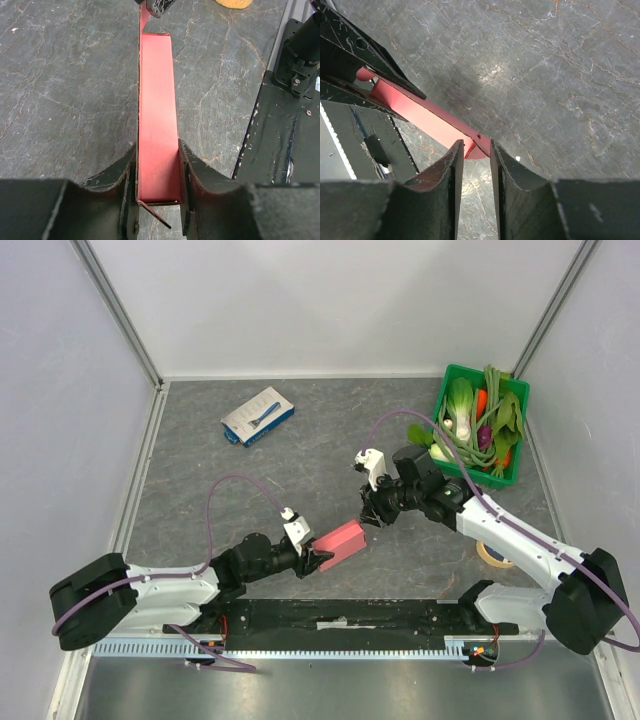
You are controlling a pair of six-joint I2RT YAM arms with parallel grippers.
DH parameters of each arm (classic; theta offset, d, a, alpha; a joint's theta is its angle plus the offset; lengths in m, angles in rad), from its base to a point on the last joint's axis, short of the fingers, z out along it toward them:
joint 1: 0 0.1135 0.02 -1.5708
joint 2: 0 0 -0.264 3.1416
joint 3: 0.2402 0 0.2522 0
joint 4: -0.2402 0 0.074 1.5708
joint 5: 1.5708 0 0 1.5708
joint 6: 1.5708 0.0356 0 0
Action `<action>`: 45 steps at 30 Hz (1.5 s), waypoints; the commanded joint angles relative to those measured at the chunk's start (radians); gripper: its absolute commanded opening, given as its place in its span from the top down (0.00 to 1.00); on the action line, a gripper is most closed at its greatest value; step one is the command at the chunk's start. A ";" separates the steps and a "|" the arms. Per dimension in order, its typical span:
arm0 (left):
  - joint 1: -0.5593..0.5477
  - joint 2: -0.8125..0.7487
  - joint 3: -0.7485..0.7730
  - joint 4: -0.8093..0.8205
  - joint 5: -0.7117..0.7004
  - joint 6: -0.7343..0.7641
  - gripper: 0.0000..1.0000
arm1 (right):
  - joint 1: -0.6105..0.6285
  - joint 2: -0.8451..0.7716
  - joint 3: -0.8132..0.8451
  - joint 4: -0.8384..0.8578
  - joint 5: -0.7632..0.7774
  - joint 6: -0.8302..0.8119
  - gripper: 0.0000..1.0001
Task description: Fold the paper box
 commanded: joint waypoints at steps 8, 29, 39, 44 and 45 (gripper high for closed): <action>0.005 0.002 0.005 0.035 0.006 0.015 0.81 | 0.016 0.003 0.024 0.030 -0.049 -0.005 0.92; 0.005 0.191 0.095 0.101 -0.145 0.124 0.85 | 0.116 -0.123 -0.254 0.390 0.387 0.311 1.00; 0.005 0.235 0.107 0.113 -0.148 0.138 0.86 | 0.157 -0.210 -0.377 0.532 0.507 0.383 1.00; 0.005 0.237 0.109 0.115 -0.149 0.136 0.86 | 0.190 -0.233 -0.435 0.570 0.550 0.400 1.00; 0.005 0.239 0.109 0.112 -0.148 0.136 0.86 | 0.196 -0.244 -0.444 0.584 0.556 0.401 1.00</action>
